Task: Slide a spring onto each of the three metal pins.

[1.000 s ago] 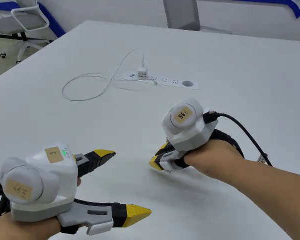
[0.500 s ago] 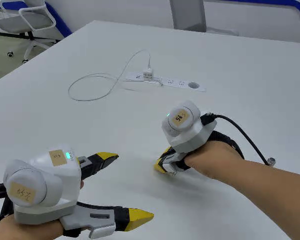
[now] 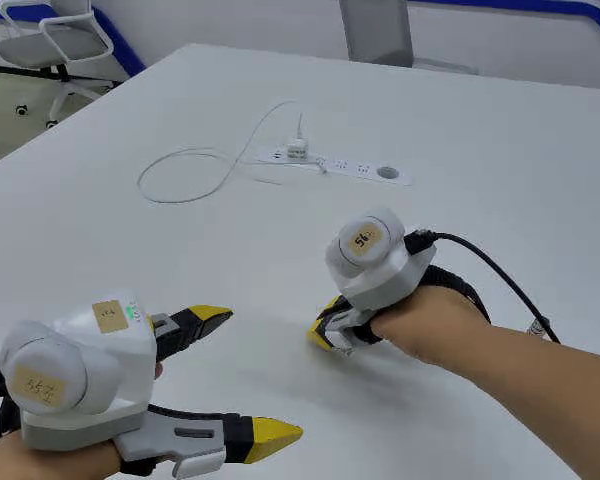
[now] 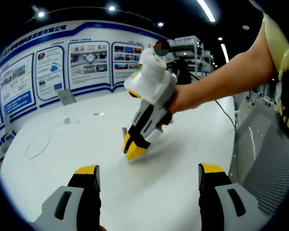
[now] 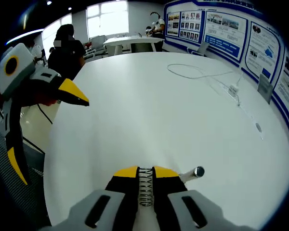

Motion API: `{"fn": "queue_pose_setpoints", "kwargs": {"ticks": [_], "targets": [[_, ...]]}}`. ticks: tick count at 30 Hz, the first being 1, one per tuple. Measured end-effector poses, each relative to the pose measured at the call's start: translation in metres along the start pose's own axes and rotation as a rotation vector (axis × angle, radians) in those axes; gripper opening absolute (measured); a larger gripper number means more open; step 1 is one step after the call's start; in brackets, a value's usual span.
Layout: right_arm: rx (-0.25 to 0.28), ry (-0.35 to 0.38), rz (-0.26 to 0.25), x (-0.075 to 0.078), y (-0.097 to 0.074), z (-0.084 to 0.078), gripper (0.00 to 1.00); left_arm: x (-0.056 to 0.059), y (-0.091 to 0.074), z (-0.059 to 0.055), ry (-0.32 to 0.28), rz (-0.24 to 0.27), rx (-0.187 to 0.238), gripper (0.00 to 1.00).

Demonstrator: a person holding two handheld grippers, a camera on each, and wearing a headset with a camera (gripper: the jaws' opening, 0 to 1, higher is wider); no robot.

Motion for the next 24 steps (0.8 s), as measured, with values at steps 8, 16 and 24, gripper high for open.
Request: {"fn": "queue_pose_setpoints", "kwargs": {"ticks": [8,16,24], "targets": [[0.055,0.021,-0.021,0.0,-0.019,0.0,0.12,0.003,0.006,0.003,0.006,-0.015,0.011,0.85],[0.118,0.046,-0.044,-0.002,-0.035,-0.007,0.12,0.003,0.008,0.005,0.013,-0.027,0.014,0.85],[0.196,0.072,-0.051,-0.008,-0.057,0.003,0.12,0.006,0.011,0.007,0.018,-0.041,0.023,0.85]]}}
Point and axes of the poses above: the centre of the closed fingertips' face, and the gripper's own axes: y roughly forward along the fingers, x roughly to its right, z roughly out of its top, the point moved 7 cm from there along -y, roughly backward along the fingers, and after that the axes turned 4 degrees about x, right-handed, at the moved point
